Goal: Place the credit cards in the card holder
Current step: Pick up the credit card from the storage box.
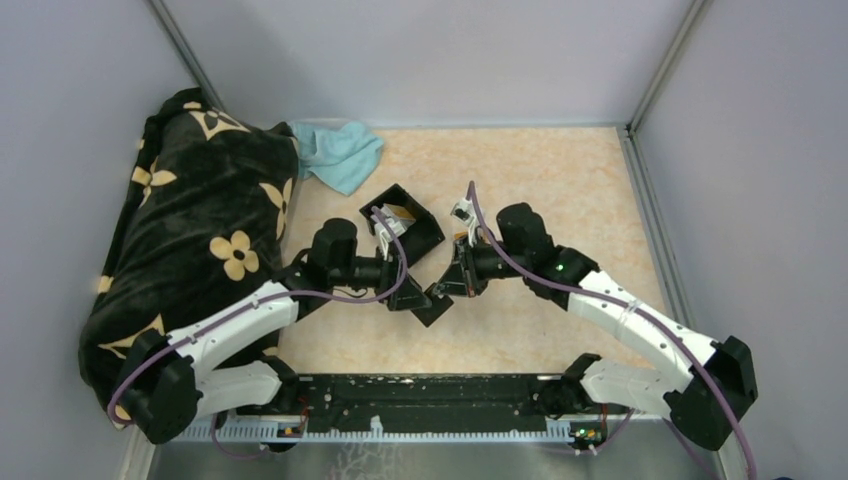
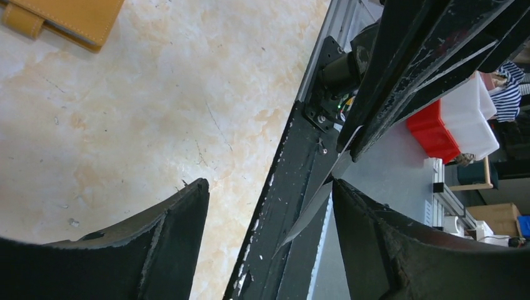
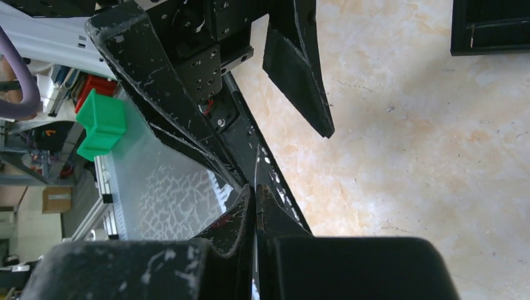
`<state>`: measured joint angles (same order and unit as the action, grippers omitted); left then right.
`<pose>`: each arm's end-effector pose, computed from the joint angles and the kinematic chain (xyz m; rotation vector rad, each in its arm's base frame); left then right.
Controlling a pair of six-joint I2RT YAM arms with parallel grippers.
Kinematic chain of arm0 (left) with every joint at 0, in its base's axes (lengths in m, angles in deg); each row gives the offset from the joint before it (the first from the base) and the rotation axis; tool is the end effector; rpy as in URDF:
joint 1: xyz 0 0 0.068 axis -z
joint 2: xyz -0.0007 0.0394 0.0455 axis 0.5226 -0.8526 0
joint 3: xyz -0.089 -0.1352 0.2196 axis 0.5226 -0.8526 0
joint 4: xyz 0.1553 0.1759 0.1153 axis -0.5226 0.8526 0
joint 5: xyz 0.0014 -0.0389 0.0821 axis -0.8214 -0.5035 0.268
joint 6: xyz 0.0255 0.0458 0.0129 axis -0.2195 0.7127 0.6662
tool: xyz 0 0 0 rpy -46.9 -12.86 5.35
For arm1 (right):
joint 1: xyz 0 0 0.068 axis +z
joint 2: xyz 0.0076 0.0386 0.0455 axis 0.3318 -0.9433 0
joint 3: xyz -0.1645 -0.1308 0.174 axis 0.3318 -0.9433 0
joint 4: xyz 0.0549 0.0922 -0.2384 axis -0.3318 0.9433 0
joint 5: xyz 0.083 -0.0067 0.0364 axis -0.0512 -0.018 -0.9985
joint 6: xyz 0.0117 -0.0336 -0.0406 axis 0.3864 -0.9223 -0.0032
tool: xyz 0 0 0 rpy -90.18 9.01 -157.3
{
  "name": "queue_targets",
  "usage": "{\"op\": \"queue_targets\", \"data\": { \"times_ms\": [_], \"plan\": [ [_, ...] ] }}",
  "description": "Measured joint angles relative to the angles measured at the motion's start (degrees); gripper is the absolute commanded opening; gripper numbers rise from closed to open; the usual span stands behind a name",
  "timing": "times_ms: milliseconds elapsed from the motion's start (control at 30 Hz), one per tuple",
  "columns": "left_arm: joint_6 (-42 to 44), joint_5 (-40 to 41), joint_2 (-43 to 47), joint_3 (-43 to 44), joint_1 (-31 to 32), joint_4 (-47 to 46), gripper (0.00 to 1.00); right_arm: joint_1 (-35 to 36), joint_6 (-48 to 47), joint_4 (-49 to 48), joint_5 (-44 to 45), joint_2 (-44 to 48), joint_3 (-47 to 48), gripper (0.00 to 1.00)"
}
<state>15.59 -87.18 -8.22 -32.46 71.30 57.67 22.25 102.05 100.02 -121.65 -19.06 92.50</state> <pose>0.1725 -0.1739 0.2520 0.8144 2.0029 -1.3803 0.1589 0.1685 0.3027 -0.7432 2.1447 1.2955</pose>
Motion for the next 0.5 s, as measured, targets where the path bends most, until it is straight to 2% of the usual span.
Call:
{"op": "queue_targets", "data": {
  "times_ms": [100, 300, 500],
  "plan": [
    [0.5, -1.0, -1.2, 0.2, 0.0, 0.2, 0.65, -0.9, 0.5, -1.9, -1.8, -1.8, -0.4, 0.00],
    [1.0, -4.2, -3.1, 0.8, 0.0, 0.0, 0.32, -2.0, 1.2, -4.2, -4.4, -4.7, -1.6, 0.00],
    [1.0, -7.5, -5.6, 1.5, 0.0, -1.4, 0.10, -3.7, 1.4, -5.5, -6.4, -7.0, -1.8, 0.00]
  ]
}}
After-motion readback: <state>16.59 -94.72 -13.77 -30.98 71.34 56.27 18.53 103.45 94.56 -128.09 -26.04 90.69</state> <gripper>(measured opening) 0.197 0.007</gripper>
